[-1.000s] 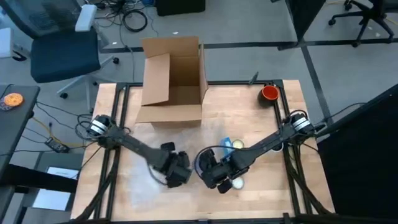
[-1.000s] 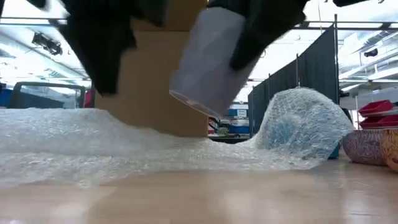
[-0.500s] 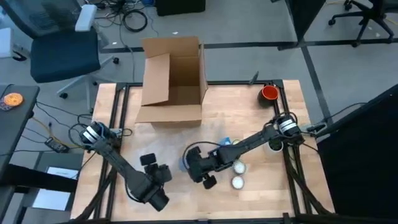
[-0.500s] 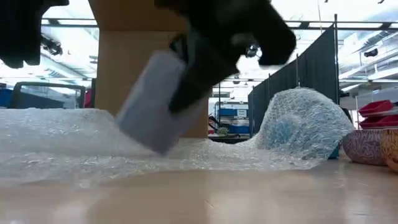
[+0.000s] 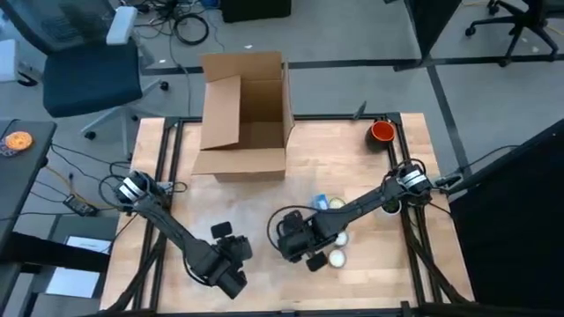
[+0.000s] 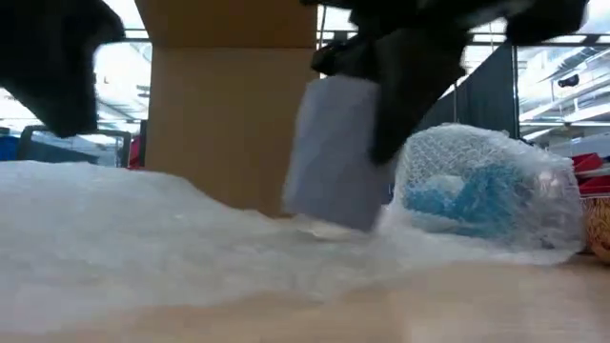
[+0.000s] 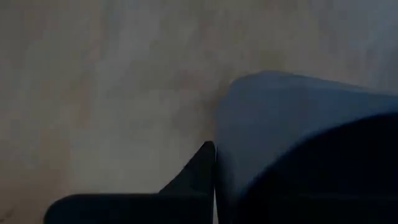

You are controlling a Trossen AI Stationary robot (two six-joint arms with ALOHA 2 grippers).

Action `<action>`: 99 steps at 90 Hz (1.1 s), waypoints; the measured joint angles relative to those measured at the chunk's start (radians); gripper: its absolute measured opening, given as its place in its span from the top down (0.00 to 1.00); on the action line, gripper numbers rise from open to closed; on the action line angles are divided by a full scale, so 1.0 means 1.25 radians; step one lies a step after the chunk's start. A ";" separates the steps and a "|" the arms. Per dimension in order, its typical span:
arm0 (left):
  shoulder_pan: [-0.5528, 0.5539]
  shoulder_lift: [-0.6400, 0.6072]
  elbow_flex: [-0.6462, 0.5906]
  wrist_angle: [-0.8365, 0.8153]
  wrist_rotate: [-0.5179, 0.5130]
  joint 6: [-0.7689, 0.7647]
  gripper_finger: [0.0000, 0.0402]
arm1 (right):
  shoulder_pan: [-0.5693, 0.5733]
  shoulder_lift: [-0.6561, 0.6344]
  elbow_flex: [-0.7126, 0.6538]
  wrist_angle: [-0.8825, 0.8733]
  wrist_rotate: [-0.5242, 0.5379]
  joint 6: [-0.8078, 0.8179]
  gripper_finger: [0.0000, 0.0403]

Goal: Wrap mug
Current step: Wrap the blue mug with the bubble wrap

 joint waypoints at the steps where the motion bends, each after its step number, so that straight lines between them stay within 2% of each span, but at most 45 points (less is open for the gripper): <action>1: 0.002 0.000 0.000 0.007 -0.001 0.007 0.71 | 0.001 0.000 0.003 -0.002 0.001 0.000 1.00; 7: 0.015 0.000 0.000 0.045 -0.005 0.031 0.71 | 0.003 0.000 0.015 -0.007 0.011 -0.001 1.00; 18: 0.035 0.000 0.000 0.073 -0.008 0.064 0.71 | 0.003 0.000 0.017 0.066 0.033 -0.045 1.00; 31: 0.042 0.000 0.000 0.066 -0.008 0.074 0.71 | -0.008 0.008 0.011 0.111 0.031 -0.085 1.00; 55: 0.040 0.000 0.000 0.049 -0.014 0.073 0.71 | -0.039 0.009 -0.034 0.127 0.032 -0.060 0.98; 79: 0.036 0.000 0.000 0.058 -0.028 0.072 0.71 | -0.046 0.009 -0.039 0.137 0.022 -0.056 0.89; 99: 0.036 0.000 0.000 0.073 -0.050 0.072 0.71 | -0.046 0.009 -0.039 0.159 0.043 -0.057 0.75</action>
